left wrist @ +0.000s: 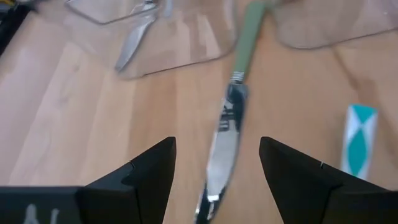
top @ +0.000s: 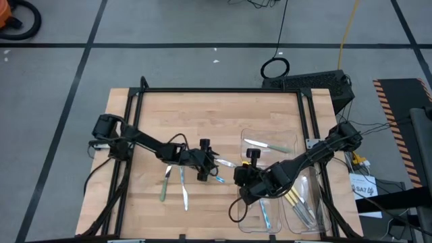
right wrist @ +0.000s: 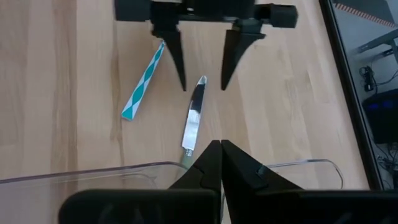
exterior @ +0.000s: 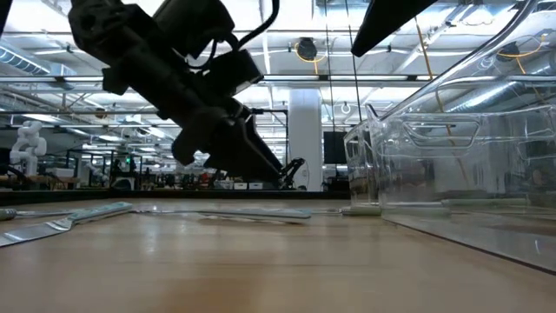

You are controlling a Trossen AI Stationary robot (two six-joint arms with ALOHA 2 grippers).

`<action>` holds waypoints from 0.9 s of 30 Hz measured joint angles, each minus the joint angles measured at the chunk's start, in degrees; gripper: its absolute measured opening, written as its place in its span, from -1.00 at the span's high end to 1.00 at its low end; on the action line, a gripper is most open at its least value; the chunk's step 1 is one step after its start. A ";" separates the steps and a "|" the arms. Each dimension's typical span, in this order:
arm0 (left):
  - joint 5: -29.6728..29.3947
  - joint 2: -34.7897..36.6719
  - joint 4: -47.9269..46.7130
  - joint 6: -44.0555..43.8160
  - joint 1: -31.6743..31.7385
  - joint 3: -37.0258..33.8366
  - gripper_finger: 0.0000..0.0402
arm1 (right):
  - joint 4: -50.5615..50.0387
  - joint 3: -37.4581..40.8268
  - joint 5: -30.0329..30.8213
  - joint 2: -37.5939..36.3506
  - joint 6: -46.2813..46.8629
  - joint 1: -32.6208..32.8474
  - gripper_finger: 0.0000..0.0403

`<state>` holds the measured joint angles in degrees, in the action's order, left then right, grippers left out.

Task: Sort silverware by color (type)
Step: Put the green knife into the top transparent bin

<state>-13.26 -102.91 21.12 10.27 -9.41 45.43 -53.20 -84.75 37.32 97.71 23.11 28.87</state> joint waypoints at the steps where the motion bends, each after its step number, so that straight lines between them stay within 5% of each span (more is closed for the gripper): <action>1: 0.14 0.00 -0.01 -0.47 0.55 0.00 -0.19 | 0.03 0.00 -0.02 0.00 -0.09 0.01 1.00; 8: 5.62 -2.42 -2.29 -2.41 3.91 -0.05 -0.19 | 0.23 0.00 0.02 0.00 -0.39 0.01 1.00; 14: 0.20 -6.00 1.95 -1.19 4.06 0.02 -0.19 | 0.21 0.00 0.02 0.02 -0.39 0.00 1.00; 20: 1.14 -6.32 1.61 -0.76 4.32 0.11 -0.18 | 0.12 0.00 -0.02 0.02 -0.40 0.01 1.00; 27: 1.77 -4.23 1.34 1.30 3.02 -0.17 0.12 | 0.12 0.00 -0.04 0.02 -1.00 0.01 1.00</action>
<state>-11.49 -107.14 22.47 11.57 -6.39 45.25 -53.08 -84.75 37.28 97.73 22.11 28.88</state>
